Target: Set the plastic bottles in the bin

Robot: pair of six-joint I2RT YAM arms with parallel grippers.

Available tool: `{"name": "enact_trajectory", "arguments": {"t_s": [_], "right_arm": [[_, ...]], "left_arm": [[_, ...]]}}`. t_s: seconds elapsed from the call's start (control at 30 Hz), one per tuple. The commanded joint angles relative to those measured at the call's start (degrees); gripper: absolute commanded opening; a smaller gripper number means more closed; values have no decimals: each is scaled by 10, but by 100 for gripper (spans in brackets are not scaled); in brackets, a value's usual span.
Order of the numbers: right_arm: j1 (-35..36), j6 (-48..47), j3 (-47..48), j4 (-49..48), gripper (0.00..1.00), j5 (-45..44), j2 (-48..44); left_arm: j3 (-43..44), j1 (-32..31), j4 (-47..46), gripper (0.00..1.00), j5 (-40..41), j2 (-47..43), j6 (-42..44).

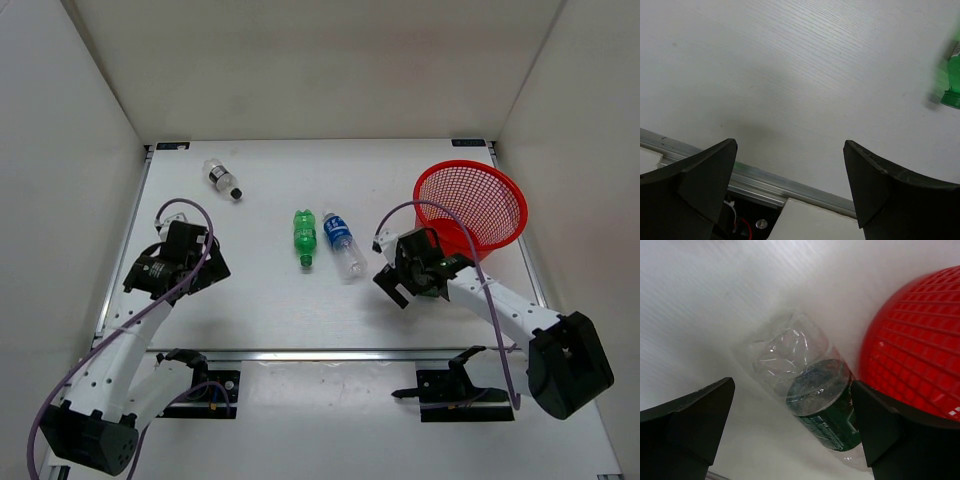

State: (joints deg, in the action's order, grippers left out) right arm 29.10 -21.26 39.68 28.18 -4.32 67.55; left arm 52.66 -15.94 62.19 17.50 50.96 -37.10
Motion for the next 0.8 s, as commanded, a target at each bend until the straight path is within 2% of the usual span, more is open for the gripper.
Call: {"name": "enact_trajectory", "arguments": {"t_s": [0.0,0.07,0.13,0.3,0.5,0.57,0.63,0.7,0.77], "right_arm": [[-6,-27,-2,-16,99,27,11],[-28,-22,1,-8,99,69,16],[-33,-23,3,-12,99,71,29],[-31,-28,-3,-4,99,24,62],[-26,-23,-3,4,97,7,90],[-24,-23,5,5,85,4,107],[-16,-7,7,11,64,-8,113],[3,-1,32,27,48,-5,135],[23,10,71,66,43,-8,144]], "left_arm": [[3,8,-18,99,-1,4,19],[3,12,-24,99,0,8,21],[3,14,-25,99,2,12,25],[6,21,-23,98,11,12,26],[2,32,-26,98,15,14,38],[3,28,-30,99,18,15,35],[5,29,-33,98,18,24,41],[12,33,-34,98,18,26,41],[13,31,-36,99,18,29,41]]}}
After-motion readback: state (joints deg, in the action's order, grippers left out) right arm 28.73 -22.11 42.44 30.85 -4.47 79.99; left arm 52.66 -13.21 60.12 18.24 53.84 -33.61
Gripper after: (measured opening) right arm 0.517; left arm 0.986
